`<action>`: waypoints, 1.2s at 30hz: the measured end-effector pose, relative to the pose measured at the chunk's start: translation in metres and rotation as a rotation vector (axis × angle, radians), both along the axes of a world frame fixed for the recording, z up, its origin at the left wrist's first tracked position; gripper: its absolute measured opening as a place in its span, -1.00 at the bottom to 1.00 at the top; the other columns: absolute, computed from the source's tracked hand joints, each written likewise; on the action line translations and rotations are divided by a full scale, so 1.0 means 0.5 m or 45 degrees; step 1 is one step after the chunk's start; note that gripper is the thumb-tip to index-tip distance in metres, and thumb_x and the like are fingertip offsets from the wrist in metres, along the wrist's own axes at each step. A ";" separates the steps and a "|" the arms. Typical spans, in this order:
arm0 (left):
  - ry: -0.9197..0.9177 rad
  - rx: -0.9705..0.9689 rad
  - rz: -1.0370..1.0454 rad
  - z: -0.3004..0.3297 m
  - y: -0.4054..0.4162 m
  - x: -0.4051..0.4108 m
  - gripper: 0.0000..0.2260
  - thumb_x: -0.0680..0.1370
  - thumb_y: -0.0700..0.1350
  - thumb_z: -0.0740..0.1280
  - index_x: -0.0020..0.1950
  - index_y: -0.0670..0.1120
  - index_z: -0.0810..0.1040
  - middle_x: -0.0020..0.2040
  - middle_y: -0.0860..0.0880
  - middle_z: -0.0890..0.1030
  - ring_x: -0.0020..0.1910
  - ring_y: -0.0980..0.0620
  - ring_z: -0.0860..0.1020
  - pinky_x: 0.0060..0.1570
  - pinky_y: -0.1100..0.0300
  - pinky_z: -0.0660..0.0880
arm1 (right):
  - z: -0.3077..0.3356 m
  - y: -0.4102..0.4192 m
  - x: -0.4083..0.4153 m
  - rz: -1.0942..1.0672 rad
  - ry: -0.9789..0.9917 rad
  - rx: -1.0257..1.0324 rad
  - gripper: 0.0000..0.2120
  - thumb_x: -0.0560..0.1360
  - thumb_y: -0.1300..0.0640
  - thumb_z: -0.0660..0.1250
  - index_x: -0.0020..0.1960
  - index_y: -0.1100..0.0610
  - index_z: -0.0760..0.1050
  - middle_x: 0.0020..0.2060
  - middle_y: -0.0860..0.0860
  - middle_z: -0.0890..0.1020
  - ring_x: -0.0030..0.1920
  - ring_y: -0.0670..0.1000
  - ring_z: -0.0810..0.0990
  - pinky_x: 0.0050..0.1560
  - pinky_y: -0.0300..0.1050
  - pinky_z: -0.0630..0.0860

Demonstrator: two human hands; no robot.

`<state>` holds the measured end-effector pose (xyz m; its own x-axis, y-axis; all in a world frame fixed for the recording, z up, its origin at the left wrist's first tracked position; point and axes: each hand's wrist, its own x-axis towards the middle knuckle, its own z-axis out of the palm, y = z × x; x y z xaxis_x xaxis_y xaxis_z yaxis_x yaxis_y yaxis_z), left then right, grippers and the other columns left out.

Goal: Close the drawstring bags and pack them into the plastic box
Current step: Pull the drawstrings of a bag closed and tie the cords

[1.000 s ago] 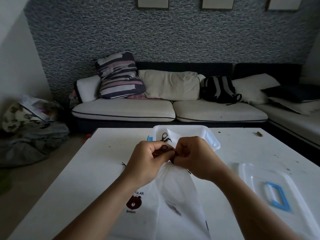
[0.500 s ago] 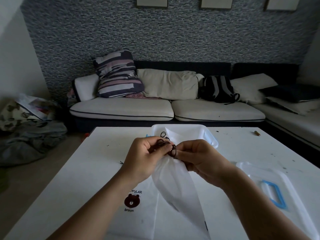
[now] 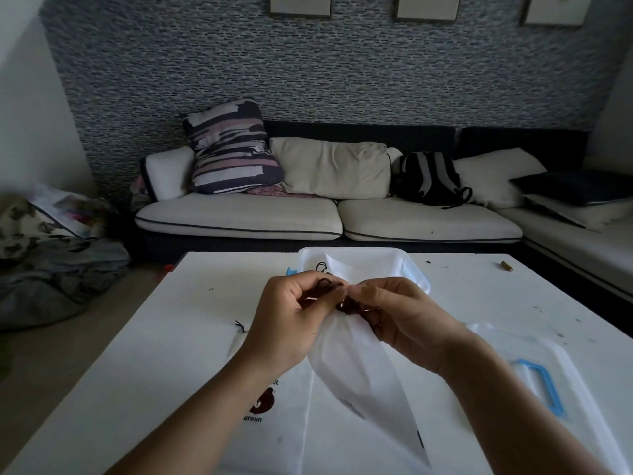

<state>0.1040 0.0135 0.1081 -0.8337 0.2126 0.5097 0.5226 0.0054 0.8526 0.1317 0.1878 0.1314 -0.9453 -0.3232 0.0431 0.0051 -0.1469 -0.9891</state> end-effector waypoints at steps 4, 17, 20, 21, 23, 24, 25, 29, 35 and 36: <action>0.022 -0.010 0.021 -0.002 -0.004 0.000 -0.83 0.54 -0.30 0.41 -0.12 -0.05 0.73 -0.14 0.03 0.74 -0.07 0.07 0.70 0.05 0.23 0.58 | -0.007 -0.008 -0.007 -0.057 0.016 0.092 -0.81 0.33 0.11 0.58 -0.17 0.20 0.67 -0.19 0.20 0.61 -0.11 0.19 0.48 -0.07 -0.02 0.41; -0.073 -0.060 -0.079 0.006 -0.017 -0.013 -0.93 0.49 -0.18 0.47 -0.13 -0.04 0.74 -0.17 -0.05 0.74 -0.12 0.02 0.70 0.02 0.12 0.60 | -0.013 -0.016 -0.015 -0.412 0.548 0.619 -0.82 0.36 0.21 0.48 -0.35 0.15 0.51 -0.37 0.10 0.65 -0.36 0.13 0.56 -0.32 0.01 0.47; -0.013 -0.057 -0.043 0.003 -0.011 -0.012 -0.90 0.51 -0.21 0.45 -0.11 -0.03 0.73 -0.17 -0.03 0.74 -0.10 -0.03 0.71 0.02 0.12 0.61 | -0.025 -0.028 -0.022 -0.581 0.658 0.702 -0.81 0.34 0.21 0.46 -0.31 0.06 0.46 -0.46 0.02 0.57 -0.44 0.07 0.44 -0.39 -0.05 0.40; -0.007 -0.068 -0.034 0.000 -0.010 -0.013 -0.88 0.52 -0.25 0.44 -0.10 -0.05 0.74 -0.16 -0.02 0.74 -0.10 -0.02 0.71 0.01 0.16 0.61 | -0.027 -0.032 -0.021 -0.596 0.671 0.731 -0.82 0.37 0.24 0.46 -0.25 0.04 0.49 -0.46 -0.01 0.58 -0.45 0.00 0.42 -0.40 -0.11 0.39; -0.007 -0.093 -0.012 -0.002 -0.009 -0.012 -0.87 0.53 -0.29 0.43 -0.08 -0.08 0.74 -0.16 0.00 0.74 -0.11 0.02 0.70 -0.01 0.23 0.58 | -0.028 -0.039 -0.020 -0.573 0.656 0.787 -0.87 0.42 0.27 0.43 -0.12 0.05 0.59 -0.39 0.01 0.66 -0.40 0.01 0.52 -0.32 -0.07 0.48; -0.008 -0.084 0.002 -0.002 -0.010 -0.013 -0.87 0.53 -0.28 0.43 -0.08 -0.08 0.74 -0.17 0.01 0.74 -0.12 0.04 0.70 -0.02 0.24 0.56 | -0.028 -0.040 -0.020 -0.549 0.635 0.784 -0.88 0.45 0.27 0.43 -0.12 0.07 0.63 -0.35 0.02 0.68 -0.36 0.01 0.55 -0.27 -0.03 0.51; -0.006 -0.062 0.022 -0.001 -0.012 -0.014 -0.88 0.52 -0.28 0.44 -0.09 -0.08 0.73 -0.17 0.01 0.74 -0.13 0.05 0.70 -0.03 0.25 0.55 | -0.025 -0.038 -0.021 -0.511 0.582 0.720 -0.89 0.47 0.28 0.43 -0.14 0.09 0.66 -0.33 0.02 0.68 -0.35 -0.02 0.55 -0.27 -0.03 0.51; 0.033 -0.042 0.008 0.012 -0.020 -0.009 -0.90 0.53 -0.26 0.43 -0.10 -0.11 0.72 -0.16 0.00 0.74 -0.10 0.06 0.70 0.00 0.29 0.56 | -0.010 -0.018 -0.014 -0.170 0.161 0.194 -0.96 0.45 0.21 0.46 -0.12 0.19 0.67 -0.21 0.17 0.63 -0.20 0.09 0.53 -0.20 -0.13 0.45; -0.113 0.076 -0.093 0.015 -0.022 0.000 -0.91 0.46 -0.15 0.46 -0.11 -0.15 0.72 -0.16 -0.09 0.73 -0.13 0.01 0.69 -0.05 0.24 0.58 | -0.018 -0.003 -0.014 -0.014 -0.074 -0.016 -0.85 0.40 0.13 0.55 -0.19 0.19 0.63 -0.15 0.17 0.58 -0.08 0.15 0.50 -0.06 -0.16 0.47; -0.132 0.103 -0.094 0.016 -0.024 0.000 -0.89 0.45 -0.15 0.46 -0.10 -0.17 0.72 -0.16 -0.10 0.73 -0.14 0.02 0.69 -0.07 0.26 0.58 | -0.016 0.000 -0.013 -0.024 -0.090 -0.063 -0.86 0.43 0.15 0.50 -0.17 0.22 0.61 -0.16 0.17 0.58 -0.12 0.13 0.54 -0.09 -0.21 0.52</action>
